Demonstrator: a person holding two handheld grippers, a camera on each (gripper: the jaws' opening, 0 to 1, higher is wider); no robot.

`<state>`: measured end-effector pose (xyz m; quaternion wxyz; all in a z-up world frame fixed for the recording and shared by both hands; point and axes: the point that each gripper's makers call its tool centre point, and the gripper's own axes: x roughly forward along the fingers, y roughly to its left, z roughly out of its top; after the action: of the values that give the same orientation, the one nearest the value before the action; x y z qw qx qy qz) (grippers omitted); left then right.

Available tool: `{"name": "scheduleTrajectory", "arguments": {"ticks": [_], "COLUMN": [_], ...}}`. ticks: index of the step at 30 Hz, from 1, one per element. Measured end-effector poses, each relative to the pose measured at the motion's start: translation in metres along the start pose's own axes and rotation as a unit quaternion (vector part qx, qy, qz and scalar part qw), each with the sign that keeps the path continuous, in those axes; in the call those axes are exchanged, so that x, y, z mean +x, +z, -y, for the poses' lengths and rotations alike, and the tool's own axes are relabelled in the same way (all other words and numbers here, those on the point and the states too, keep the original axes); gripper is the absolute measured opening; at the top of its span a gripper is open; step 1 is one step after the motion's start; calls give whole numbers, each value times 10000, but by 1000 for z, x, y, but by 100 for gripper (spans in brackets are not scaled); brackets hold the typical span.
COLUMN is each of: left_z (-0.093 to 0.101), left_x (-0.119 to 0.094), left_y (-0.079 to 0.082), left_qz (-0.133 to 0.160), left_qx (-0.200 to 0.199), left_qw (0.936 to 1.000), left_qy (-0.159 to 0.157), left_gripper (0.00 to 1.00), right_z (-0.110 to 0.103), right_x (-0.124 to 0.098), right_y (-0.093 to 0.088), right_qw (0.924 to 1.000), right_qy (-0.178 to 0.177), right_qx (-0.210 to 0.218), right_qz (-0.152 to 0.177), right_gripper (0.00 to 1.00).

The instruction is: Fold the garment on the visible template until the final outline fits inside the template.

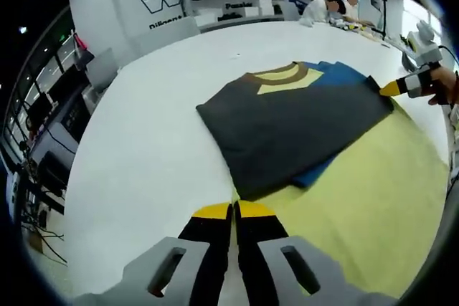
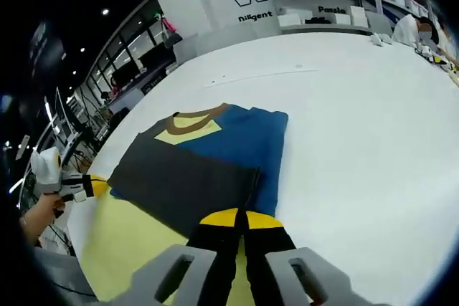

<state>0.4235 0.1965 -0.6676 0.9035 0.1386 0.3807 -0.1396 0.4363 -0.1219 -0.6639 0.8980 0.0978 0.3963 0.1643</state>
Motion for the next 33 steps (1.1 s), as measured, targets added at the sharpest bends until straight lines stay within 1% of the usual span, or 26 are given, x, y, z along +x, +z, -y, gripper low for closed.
{"name": "scheduleTrajectory", "arguments": {"ticks": [3,6,8,10,11,13,16,17,21,23,24,25,28,29,30,33], "left_z": [0,1,1,3,4,3,5,6,9,13,15,15,21,23,25,29], "left_x": [-1,-2,-6,-11,-15,-23,-32,-36,-49,-58,-63,-65,-78,-81,-85,-93], "left_y": [0,-1,-2,0,1,2,4,5,5,4,3,3,4,4,3,-2], "left_qz": [14,32,38,141,173,224,302,322,357,363,376,379,446,464,461,444], "left_qx": [0,-57,-196,-597,-615,-665,-697,-698,-725,-787,-775,-772,-771,-764,-764,-762], "left_qw": [10000,10000,9997,9978,9975,9970,9963,9962,9956,9946,9945,9945,9936,9935,9933,9930], "left_qy": [-3,-76,-125,-266,-305,-333,-395,-410,-484,-572,-598,-602,-693,-711,-730,-783], "left_gripper": [3,5,13,23,25,27,33,35,48,53,56,58,65,68,71,76], "right_z": [1,1,-2,-5,-8,-11,-17,-19,-23,-28,-33,-34,-42,-43,-46,-46], "right_x": [1,-1,-4,-10,-13,-19,-30,-32,-43,-51,-57,-58,-67,-70,-74,-79], "right_y": [-1,3,6,11,13,13,11,10,1,-6,-11,-13,-22,-25,-28,-37], "right_qw": [10000,9999,9998,9995,9993,9991,9984,9984,9983,9981,9978,9977,9964,9961,9956,9940], "right_qy": [-16,0,34,33,59,69,99,107,178,239,297,316,403,426,458,449], "right_qx": [-69,-148,-186,-251,-298,-345,-483,-486,-523,-544,-573,-584,-748,-769,-814,-992], "right_qz": [-26,45,115,192,212,219,269,261,198,180,154,133,67,46,21,-77], "right_gripper": [0,0,2,10,14,18,29,34,48,57,60,62,70,74,77,86]}}
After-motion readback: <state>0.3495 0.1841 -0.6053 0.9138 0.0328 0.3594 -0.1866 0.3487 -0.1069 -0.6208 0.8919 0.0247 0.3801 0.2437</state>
